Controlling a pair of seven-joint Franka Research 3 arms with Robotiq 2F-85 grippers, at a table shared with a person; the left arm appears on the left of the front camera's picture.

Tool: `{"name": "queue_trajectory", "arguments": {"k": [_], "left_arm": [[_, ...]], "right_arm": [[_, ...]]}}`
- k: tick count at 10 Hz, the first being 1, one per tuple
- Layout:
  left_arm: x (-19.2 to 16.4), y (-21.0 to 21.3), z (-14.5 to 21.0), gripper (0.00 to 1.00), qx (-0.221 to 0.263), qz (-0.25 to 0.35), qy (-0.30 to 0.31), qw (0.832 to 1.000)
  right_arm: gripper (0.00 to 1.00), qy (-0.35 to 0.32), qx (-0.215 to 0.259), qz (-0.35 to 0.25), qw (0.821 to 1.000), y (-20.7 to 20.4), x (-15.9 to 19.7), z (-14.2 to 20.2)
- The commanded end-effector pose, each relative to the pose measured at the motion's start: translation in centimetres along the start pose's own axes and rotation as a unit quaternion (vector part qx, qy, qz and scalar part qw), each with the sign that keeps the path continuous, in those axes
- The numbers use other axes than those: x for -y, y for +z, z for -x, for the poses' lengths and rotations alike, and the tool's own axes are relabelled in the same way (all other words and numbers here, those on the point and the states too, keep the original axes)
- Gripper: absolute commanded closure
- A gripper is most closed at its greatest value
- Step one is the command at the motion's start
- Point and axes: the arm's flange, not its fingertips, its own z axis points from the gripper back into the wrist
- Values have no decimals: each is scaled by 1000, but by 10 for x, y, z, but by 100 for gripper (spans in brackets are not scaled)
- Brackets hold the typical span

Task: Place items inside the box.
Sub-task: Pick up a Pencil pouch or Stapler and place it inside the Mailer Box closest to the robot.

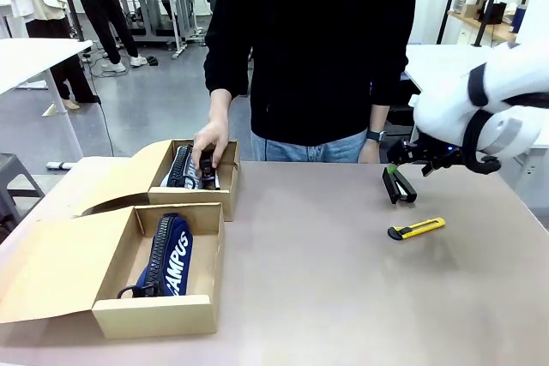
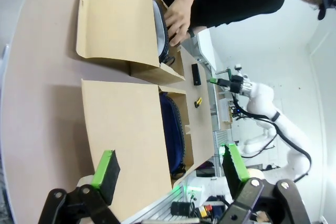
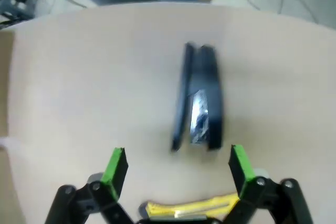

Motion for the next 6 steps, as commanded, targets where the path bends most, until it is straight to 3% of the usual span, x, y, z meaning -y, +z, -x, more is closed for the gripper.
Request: {"name": "queue_trajectory", "arguments": {"k": [1,3,6], "left_arm": [[0,-1,-1,0,10,12,-11,1000],[0,-1,-1,0,10,12,-11,1000],[0,-1,-1,0,10,12,-11,1000]], "right_arm": [[0,-15,-1,80,997,-21,-12,-37],[0,-2,-42,46,998,-52,-7,-46],[0,-16,-58,42,997,-71,-5,-48]]}}
